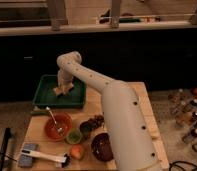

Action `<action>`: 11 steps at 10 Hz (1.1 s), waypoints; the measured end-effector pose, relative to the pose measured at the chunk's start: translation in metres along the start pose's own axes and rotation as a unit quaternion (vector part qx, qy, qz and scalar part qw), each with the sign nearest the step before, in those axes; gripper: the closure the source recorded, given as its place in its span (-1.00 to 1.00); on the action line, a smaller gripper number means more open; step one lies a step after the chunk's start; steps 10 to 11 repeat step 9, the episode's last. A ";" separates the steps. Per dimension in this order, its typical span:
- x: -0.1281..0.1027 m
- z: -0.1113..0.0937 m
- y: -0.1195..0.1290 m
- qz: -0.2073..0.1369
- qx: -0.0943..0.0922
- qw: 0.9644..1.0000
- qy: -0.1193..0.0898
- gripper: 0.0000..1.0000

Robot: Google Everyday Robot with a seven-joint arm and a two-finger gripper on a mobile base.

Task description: Place eraser in tray

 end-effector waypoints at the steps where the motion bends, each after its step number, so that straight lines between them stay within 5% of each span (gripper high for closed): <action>1: 0.000 0.000 0.000 0.000 0.000 1.000 -0.001 -0.19; 3: 0.000 -0.001 0.000 0.001 0.000 1.000 -0.002 -0.54; 6: -0.001 -0.002 0.000 0.002 0.000 1.000 -0.003 -0.60; 9: 0.009 -0.006 0.007 0.001 -0.003 1.000 -0.004 -0.15; 11: 0.009 -0.006 0.007 0.001 -0.003 1.000 -0.004 -0.15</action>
